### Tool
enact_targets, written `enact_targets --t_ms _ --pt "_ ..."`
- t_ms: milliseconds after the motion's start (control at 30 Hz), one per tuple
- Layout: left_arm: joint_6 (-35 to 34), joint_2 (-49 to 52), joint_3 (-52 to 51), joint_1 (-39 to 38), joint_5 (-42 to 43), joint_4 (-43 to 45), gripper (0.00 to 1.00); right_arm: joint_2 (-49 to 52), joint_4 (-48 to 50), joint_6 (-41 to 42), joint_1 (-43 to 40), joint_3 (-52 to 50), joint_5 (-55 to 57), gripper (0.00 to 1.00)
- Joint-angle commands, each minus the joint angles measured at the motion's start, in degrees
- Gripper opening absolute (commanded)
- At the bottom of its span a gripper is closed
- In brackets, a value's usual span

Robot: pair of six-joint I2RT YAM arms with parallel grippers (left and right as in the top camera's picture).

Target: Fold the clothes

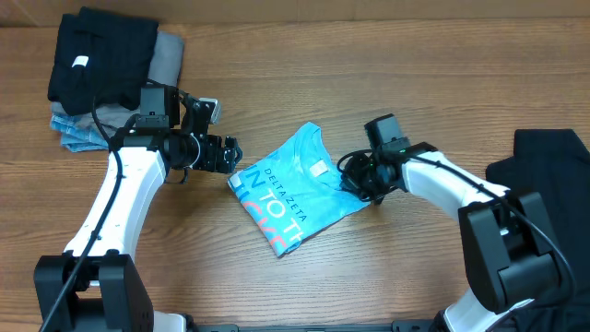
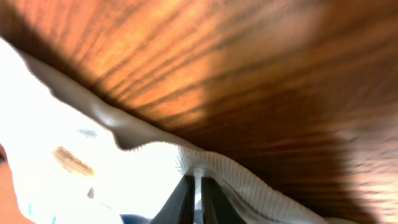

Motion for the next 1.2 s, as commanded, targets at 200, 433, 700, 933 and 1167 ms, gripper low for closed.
enact_targets --t_ms 200,433,700,933,1167 --pt "4.22 9.64 -0.37 -3.65 4.52 1.66 0.60 -3.58 -15.56 -19.76 -2.58 10.36 -16.98 0.08" --pt "4.07 12.13 -0.15 -4.79 4.52 2.27 0.39 -2.71 -14.73 -7.32 5.16 7.39 -13.40 0.08" --pt "4.13 12.13 0.24 -4.70 4.39 -1.14 0.57 3.23 1.68 12.02 12.37 -0.85 -12.17 0.07" --pt "4.20 12.13 2.56 -4.70 4.04 -5.25 0.80 6.78 -0.94 11.21 5.68 -1.70 -4.83 0.04" --pt "4.48 12.13 4.55 -4.74 5.55 -6.49 0.93 6.73 -2.47 -5.53 -7.23 0.98 -2.14 0.04"
